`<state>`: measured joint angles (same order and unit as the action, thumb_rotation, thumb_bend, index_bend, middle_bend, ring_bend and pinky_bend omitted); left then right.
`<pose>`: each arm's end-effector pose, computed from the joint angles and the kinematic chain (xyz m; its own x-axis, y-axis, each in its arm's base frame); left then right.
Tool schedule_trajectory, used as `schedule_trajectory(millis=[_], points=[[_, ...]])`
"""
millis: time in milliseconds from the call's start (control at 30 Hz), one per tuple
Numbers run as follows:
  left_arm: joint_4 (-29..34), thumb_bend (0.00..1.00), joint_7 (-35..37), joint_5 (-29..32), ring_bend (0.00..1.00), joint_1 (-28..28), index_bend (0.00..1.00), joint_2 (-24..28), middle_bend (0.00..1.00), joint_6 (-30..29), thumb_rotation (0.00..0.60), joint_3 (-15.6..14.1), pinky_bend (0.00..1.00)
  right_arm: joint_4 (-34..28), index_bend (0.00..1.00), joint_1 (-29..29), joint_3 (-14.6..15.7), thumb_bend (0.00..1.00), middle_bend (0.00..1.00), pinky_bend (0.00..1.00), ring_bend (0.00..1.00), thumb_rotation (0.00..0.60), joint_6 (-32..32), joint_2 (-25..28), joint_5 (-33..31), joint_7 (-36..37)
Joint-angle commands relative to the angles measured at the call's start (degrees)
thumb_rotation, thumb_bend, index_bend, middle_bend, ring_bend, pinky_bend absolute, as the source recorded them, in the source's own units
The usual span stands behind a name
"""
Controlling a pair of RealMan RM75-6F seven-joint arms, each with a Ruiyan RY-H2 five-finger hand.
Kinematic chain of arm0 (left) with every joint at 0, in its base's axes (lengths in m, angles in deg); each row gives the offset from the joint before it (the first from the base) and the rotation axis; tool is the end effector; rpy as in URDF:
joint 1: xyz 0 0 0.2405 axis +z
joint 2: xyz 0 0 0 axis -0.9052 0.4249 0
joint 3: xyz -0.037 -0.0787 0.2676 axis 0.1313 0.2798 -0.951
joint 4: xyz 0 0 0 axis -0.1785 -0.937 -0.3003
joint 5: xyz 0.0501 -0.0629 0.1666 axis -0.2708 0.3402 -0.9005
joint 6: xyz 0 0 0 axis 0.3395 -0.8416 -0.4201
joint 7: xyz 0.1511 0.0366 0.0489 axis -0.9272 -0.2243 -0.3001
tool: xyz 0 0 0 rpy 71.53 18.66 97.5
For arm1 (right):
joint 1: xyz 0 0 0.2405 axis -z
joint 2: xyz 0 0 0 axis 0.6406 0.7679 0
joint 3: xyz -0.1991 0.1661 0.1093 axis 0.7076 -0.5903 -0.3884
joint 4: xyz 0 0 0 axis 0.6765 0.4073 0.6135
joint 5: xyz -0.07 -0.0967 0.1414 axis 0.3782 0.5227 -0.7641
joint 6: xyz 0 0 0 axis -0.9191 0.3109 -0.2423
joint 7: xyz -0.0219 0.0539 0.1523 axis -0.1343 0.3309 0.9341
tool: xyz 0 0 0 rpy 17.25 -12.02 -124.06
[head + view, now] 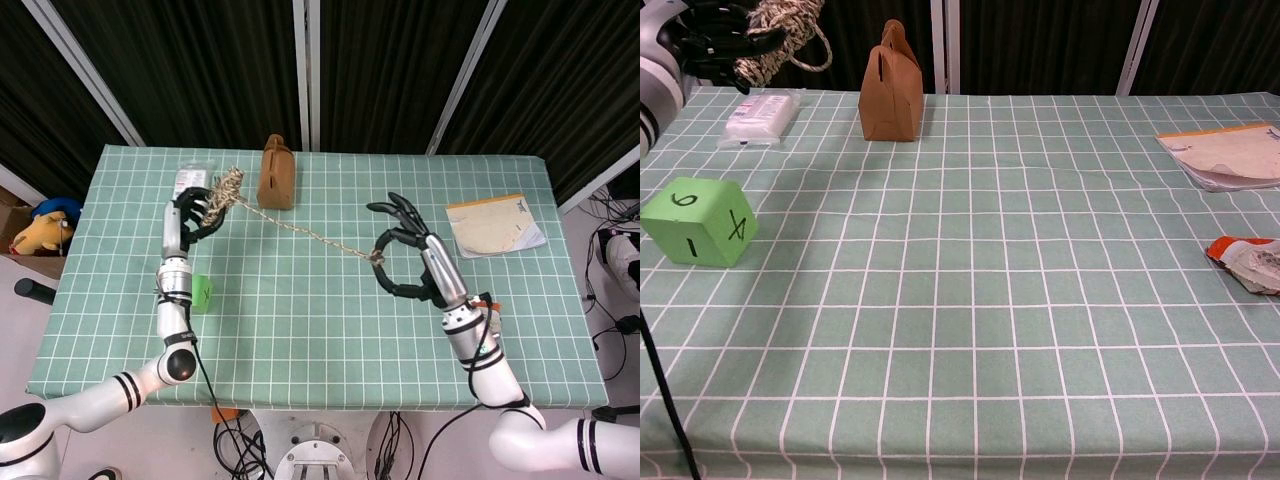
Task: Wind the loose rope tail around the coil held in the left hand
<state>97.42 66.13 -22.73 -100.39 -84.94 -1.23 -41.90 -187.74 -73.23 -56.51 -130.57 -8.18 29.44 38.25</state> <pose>-0.1950 0.4133 0.0319 -0.6393 -0.1041 0.7619 0.7627 0.0406 0.6455 -0.1027 -0.3145 0.1331 -0.5180 -0.2880 0.8055 -0.7084 -0.3835 -0.5926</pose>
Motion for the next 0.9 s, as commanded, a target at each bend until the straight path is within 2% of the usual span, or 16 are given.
schedule_trajectory(millis=[33,333,533,633,733,900], points=[[3.68,0.41,4.21,-0.45,0.66,2.25,0.76,2.54,0.75,0.96,0.6,0.43,0.7,3.16,0.96,6.88,5.32,0.46,0.2,0.0,0.0,0.6,-5.2,1.48,3.39,8.0],[12.31,0.41,14.83,-0.8,0.66,6.08,0.76,9.02,0.75,7.09,0.6,1.04,0.7,9.85,0.96,13.23,7.9,0.46,0.2,0.0,0.0,0.6,-8.06,0.72,2.87,17.11],[16.9,0.41,24.03,-7.76,0.66,8.36,0.76,13.36,0.75,11.26,0.6,-0.9,0.71,13.09,0.96,14.64,6.85,0.46,0.2,0.0,0.0,0.6,-6.45,0.36,0.18,19.9],[17.78,0.41,30.05,-13.51,0.66,8.85,0.76,15.59,0.75,14.38,0.6,-3.06,0.71,15.17,0.96,14.66,5.21,0.46,0.2,0.0,0.0,0.6,-4.85,-0.44,-2.54,21.05],[17.12,0.41,35.05,-22.3,0.66,8.07,0.76,17.29,0.76,16.57,0.6,-6.85,0.71,17.76,0.96,13.65,3.03,0.47,0.2,0.0,0.0,0.6,-2.11,-1.44,-5.42,21.23],[14.12,0.41,42.25,-34.72,0.67,5.36,0.77,17.39,0.76,14.59,0.6,-12.99,0.72,19.91,0.96,10.16,-0.59,0.48,0.2,0.0,0.0,0.6,4.31,-2.64,-9.05,19.99]])
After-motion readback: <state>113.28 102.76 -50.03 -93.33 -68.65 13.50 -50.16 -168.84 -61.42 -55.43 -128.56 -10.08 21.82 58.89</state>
